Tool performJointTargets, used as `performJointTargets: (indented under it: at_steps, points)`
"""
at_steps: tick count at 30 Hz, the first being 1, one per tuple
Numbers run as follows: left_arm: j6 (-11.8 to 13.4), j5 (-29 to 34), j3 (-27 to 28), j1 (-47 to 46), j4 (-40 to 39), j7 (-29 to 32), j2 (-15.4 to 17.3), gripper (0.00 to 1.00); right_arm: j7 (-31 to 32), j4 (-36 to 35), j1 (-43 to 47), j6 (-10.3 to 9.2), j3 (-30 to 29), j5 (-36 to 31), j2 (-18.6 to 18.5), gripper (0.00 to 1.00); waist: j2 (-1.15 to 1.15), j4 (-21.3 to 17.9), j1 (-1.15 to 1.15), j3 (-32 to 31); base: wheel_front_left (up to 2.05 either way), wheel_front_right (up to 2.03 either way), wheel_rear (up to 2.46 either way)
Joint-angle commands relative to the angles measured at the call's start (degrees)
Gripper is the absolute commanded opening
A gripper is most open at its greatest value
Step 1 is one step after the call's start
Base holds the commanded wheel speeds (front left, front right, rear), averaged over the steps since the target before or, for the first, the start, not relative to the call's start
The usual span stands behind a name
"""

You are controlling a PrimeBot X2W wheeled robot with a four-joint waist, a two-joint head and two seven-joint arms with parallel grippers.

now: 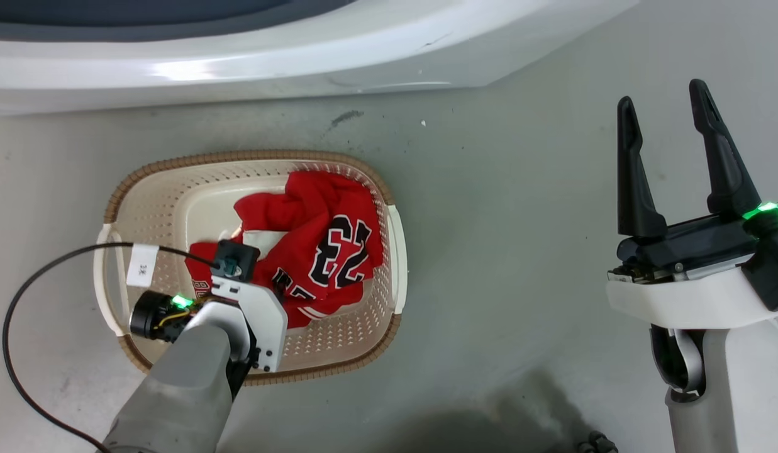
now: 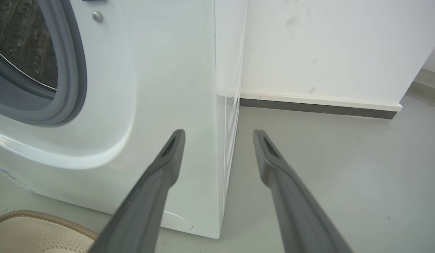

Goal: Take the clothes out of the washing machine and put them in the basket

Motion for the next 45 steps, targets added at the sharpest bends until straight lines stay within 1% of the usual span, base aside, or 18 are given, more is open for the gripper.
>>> performJointTargets:
  at_steps: [1, 4, 11, 15, 20, 22, 29, 36, 41, 45]
  points:
    - [-0.08, -0.35, -0.09, 0.97, 0.08, -0.78, -0.20, 1.00, -0.11, 0.30, 0.16, -0.04, 0.01, -0.30, 0.10, 1.00, 0.00, 0.31, 0.00, -1.91, 0.00, 0.00, 0.00]
    - [0.18, -0.15, -0.53, 2.42, 0.11, -2.05, -0.65, 1.00, -0.11, 1.09, 1.72, -0.04, 0.27, -0.50, 0.09, 1.00, 0.00, 0.82, 0.00, -4.81, 0.00, 0.00, 0.00]
    - [-0.12, 0.73, -1.92, 5.94, -0.06, -4.86, -1.09, 1.00, -0.11, 2.72, 5.06, -0.04, 0.43, -0.74, 0.09, 1.00, 0.00, 1.76, 0.00, -11.60, 0.00, 0.00, 0.00]
    - [0.72, 1.24, -2.01, 7.91, -1.80, -5.57, -0.82, 1.00, -0.11, 3.46, 7.18, -0.04, 0.19, -1.07, 0.08, 1.00, 0.00, 2.50, 0.00, -15.32, 0.00, 0.00, 0.00]
    - [3.70, 1.61, 0.95, 11.95, -10.71, -5.65, 0.64, 1.00, -0.11, 4.36, 9.70, -0.04, 0.10, -1.35, 0.09, 1.00, 0.00, 3.34, 0.00, -19.58, 0.00, 0.00, 0.00]
    - [5.06, 1.66, 3.11, 13.80, -14.95, -5.67, 1.33, 1.00, -0.11, 4.62, 10.51, -0.04, 0.19, -1.38, 0.09, 1.00, 0.00, 3.57, 0.00, -21.34, 0.00, 0.00, 0.00]
    - [8.31, 4.51, 10.59, 21.37, -28.87, -5.67, 2.28, 1.00, -0.11, 5.34, 13.46, -0.04, 0.01, -1.38, 0.08, 1.00, 0.00, 4.48, 0.00, -26.84, 0.00, 0.00, 0.00]
    - [9.97, 9.01, 17.83, 28.54, -40.60, -5.63, 1.42, 1.00, -0.11, 6.07, 16.28, -0.04, -0.35, -1.63, 0.09, 1.00, 0.00, 5.55, 0.00, -31.78, 0.00, 0.00, 0.00]
    - [10.50, 12.33, 22.88, 33.77, -49.19, -5.63, -0.02, 1.00, -0.11, 6.58, 18.25, -0.04, -0.83, -1.28, 0.10, 1.00, 0.00, 6.19, 0.00, -35.07, 0.00, 0.00, 0.00]
    - [10.91, 14.76, 26.68, 37.80, -55.48, -5.62, -1.80, 1.00, -0.11, 6.89, 19.98, -0.04, -1.03, -1.14, 0.09, 1.00, 0.00, 6.46, 0.00, -37.55, 0.00, 0.00, 0.00]
